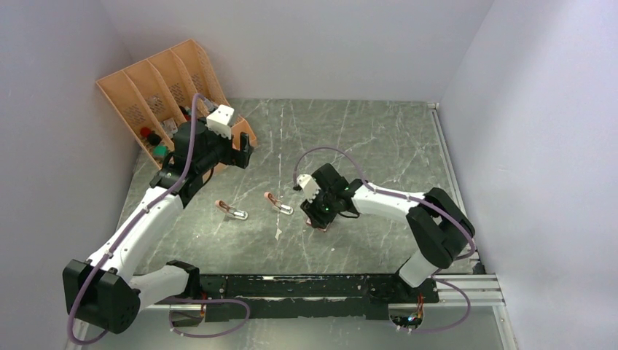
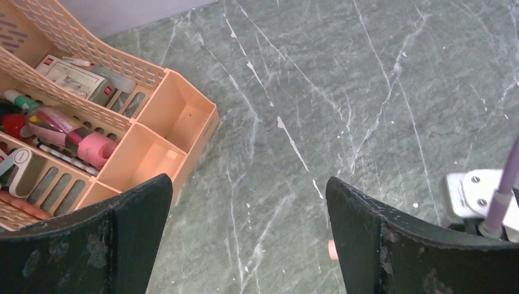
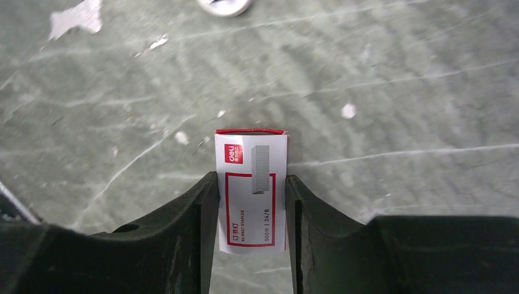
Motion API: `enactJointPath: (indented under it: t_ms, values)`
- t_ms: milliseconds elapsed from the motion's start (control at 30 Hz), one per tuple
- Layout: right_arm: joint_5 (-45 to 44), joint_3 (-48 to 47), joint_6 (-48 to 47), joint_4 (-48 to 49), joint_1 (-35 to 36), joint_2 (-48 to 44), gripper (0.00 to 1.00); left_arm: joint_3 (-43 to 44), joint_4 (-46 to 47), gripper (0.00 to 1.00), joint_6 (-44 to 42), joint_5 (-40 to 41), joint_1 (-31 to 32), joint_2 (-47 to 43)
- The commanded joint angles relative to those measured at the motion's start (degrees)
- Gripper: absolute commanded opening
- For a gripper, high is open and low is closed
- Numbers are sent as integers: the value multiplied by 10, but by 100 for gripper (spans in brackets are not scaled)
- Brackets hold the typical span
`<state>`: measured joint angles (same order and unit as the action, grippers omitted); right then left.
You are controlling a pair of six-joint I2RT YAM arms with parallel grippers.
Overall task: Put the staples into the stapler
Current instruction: Place the staple box at the center of the board.
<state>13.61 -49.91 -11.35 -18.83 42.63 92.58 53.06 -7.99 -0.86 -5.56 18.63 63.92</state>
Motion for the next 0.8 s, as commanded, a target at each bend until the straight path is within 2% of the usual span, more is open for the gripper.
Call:
enactJointPath:
  t_ms: [0,200,333,500,767]
  values:
    - [29,21,-20,-18,19,-42,41,-3,9,99,2,16,-6,-28]
    - [61,42,-26,39,39,-74,41,-19,1,99,54,22,-6,-57]
    - [51,49,-45,73,67,-72,40,-43,-7,99,94,22,-6,-86]
    - [52,46,-94,77,106,-60,41,-67,-20,99,139,12,-7,-127]
    - [76,45,-125,79,118,-59,43,-88,-49,99,169,34,-7,-155]
